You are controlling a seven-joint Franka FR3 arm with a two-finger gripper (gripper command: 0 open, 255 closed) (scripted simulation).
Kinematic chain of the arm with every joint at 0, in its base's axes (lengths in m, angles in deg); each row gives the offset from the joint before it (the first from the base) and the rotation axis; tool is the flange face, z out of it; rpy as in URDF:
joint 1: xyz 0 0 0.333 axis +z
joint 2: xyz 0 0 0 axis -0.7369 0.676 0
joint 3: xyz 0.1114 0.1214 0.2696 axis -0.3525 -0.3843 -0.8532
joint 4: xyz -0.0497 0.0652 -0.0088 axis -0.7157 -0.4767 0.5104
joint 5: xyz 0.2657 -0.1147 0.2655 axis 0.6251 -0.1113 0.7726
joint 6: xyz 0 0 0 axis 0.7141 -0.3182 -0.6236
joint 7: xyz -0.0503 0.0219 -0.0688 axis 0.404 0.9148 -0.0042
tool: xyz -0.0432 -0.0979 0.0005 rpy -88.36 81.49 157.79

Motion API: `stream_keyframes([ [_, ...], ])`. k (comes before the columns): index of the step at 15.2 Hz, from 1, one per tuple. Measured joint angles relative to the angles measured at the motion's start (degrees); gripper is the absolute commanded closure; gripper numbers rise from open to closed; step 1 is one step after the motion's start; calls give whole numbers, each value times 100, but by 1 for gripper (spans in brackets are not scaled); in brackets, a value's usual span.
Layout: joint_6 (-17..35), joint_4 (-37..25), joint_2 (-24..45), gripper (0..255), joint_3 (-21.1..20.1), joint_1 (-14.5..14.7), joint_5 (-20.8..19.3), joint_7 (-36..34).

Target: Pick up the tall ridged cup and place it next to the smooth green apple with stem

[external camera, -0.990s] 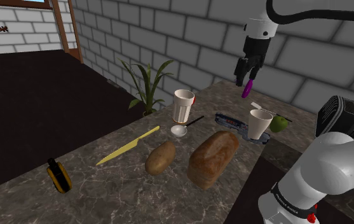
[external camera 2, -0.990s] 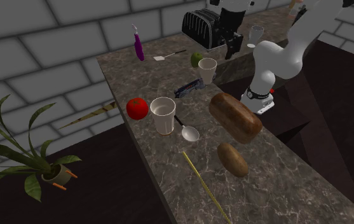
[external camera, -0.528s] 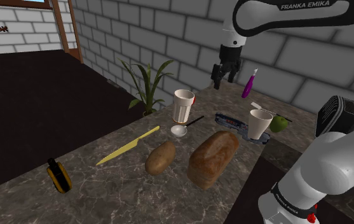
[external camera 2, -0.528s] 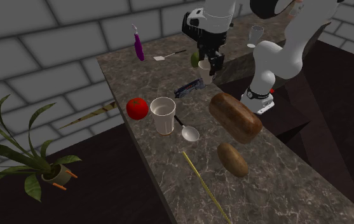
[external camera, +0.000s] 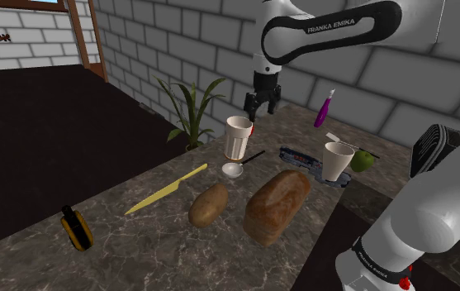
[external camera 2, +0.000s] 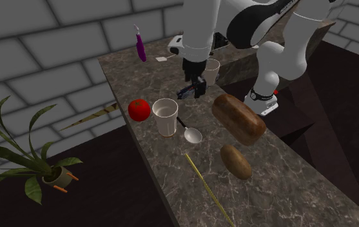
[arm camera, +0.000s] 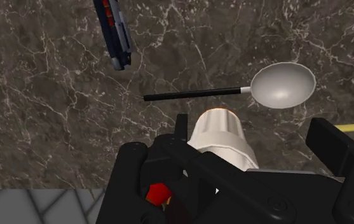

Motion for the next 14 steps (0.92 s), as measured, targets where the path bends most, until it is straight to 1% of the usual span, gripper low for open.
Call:
stream_keyframes([
  [1, 48, -182, 239, 0, -26, 10, -25, -59],
  [3, 219, -351, 598, 0, -77, 43, -73, -192],
  [5, 359, -722, 1123, 0, -89, 51, -159, -268],
  [10, 411, -1693, 2191, 0, -139, 173, -320, -514],
  [11, 446, -1771, 2309, 0, -132, 176, -339, -521],
  [14, 620, -1715, 2429, 0, -120, 173, -368, -545],
])
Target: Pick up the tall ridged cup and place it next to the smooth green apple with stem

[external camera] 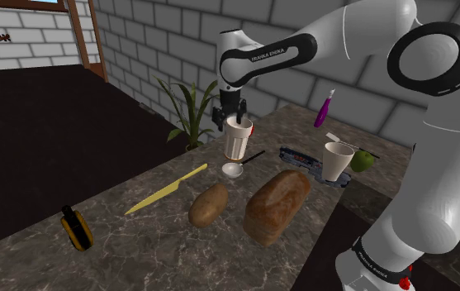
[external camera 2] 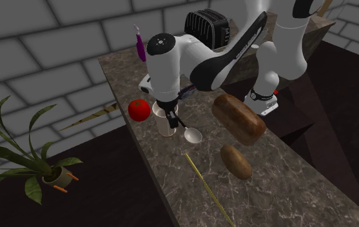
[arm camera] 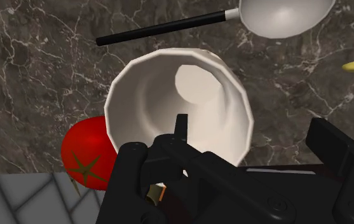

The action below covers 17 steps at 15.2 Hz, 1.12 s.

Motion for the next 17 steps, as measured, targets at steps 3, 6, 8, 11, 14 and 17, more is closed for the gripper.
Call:
stream_keyframes([
  [3, 218, 145, 73, 0, 16, -15, -26, -12],
  [6, 305, 209, 95, 0, 22, -21, -35, -18],
  [8, 313, 213, 98, 0, 23, -21, -36, -18],
  [11, 316, 216, 98, 255, 23, -22, -36, -18],
  [14, 316, 215, 97, 255, 23, -21, -36, -18],
  [17, 315, 210, 94, 255, 21, -20, -36, -18],
])
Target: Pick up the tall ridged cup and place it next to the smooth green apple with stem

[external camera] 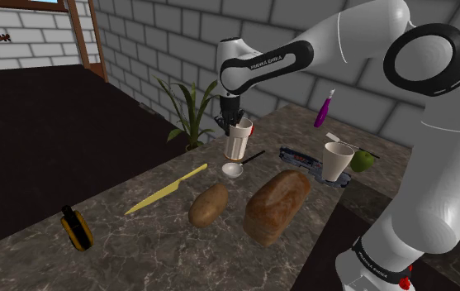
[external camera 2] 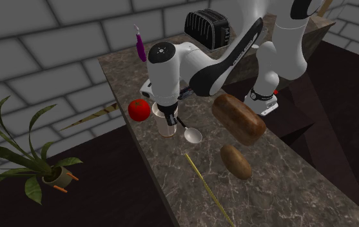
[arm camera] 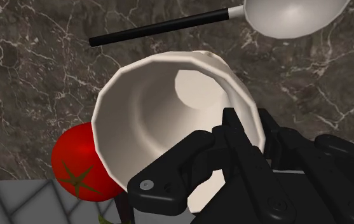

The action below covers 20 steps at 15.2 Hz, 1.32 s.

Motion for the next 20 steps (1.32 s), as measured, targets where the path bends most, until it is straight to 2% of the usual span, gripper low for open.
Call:
stream_keyframes([
  [7, -127, -67, -52, 255, -3, -6, 18, 27],
  [20, -1035, -739, -299, 255, -27, 2, 104, 158],
])
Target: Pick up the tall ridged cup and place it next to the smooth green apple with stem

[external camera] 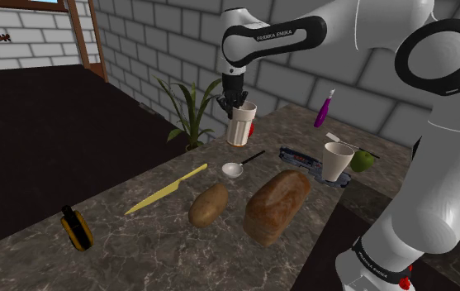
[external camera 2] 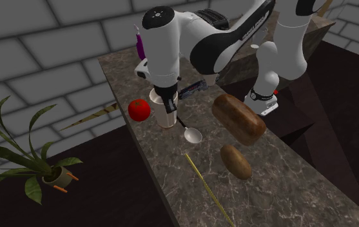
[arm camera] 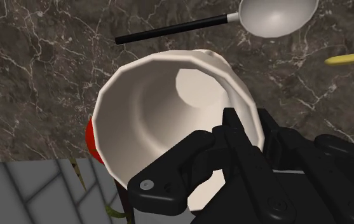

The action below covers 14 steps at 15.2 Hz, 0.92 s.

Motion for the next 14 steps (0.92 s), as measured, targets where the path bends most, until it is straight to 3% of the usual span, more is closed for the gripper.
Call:
stream_keyframes([
  [14, -1048, -1019, -38, 255, -12, 24, 33, 130],
])
